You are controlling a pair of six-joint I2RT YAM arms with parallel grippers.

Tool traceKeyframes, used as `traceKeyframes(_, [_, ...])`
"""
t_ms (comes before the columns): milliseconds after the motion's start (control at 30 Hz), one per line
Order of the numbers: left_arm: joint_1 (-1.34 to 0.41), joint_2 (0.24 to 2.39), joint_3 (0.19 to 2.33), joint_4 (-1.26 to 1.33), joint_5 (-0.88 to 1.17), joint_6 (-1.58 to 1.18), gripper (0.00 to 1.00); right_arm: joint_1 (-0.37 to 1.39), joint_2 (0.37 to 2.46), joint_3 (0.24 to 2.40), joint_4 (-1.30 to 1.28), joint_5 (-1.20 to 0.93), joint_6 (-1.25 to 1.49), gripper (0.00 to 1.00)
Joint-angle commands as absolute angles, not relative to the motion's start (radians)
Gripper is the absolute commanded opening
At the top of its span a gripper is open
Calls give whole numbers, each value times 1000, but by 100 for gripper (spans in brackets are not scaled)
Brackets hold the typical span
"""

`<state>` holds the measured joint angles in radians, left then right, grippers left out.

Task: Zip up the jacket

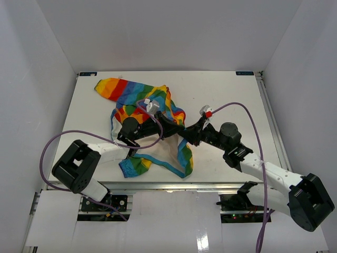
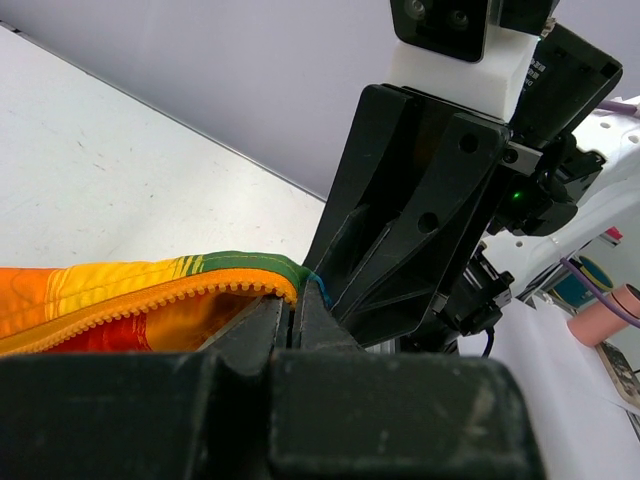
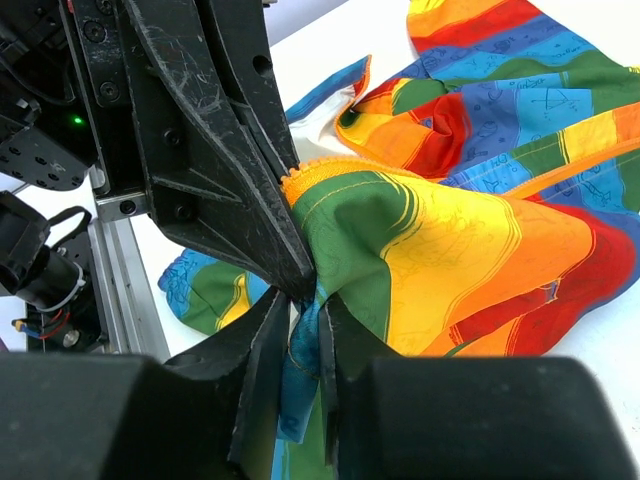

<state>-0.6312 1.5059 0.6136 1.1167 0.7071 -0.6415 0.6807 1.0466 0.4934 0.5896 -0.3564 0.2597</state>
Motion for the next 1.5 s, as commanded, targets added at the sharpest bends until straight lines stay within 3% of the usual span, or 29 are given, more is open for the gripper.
traceKeyframes(0, [-635, 1506, 606, 1161, 732, -647, 0, 679, 1071, 491, 660, -368, 261, 21])
traceKeyframes(167, [-635, 1512, 616, 1153, 738, -641, 0, 679, 1081, 492, 662, -382, 262, 8])
traceKeyframes(300, [-630, 1498, 635, 1082, 722, -613, 44, 678, 1064, 479, 667, -369, 248, 8])
traceKeyframes(400, [-605, 1446, 641, 1009, 660, -598, 59, 678, 1054, 464, 671, -370, 228, 8])
traceKeyframes(567, [-565, 1337, 691, 770, 570, -530, 61, 680, 1045, 440, 692, -367, 221, 8])
traceKeyframes(833, [-565, 1209, 628, 562, 501, -427, 53, 678, 1006, 430, 698, -348, 224, 8])
traceKeyframes(933, [-565, 1181, 595, 549, 528, -414, 47, 678, 997, 431, 692, -342, 223, 8])
traceKeyframes(1033, [-565, 1188, 588, 535, 536, -425, 30, 678, 994, 432, 690, -342, 229, 8])
traceKeyframes(1100, [-565, 1199, 581, 537, 547, -436, 25, 678, 994, 431, 690, -342, 232, 8])
traceKeyframes(1133, [-565, 1201, 574, 541, 551, -440, 25, 678, 993, 431, 690, -342, 233, 8])
traceKeyframes(1233, [-566, 1206, 538, 590, 591, -457, 39, 678, 989, 431, 689, -336, 241, 8])
traceKeyframes(1467, [-571, 1278, 503, 754, 728, -521, 48, 678, 979, 431, 681, -330, 243, 8])
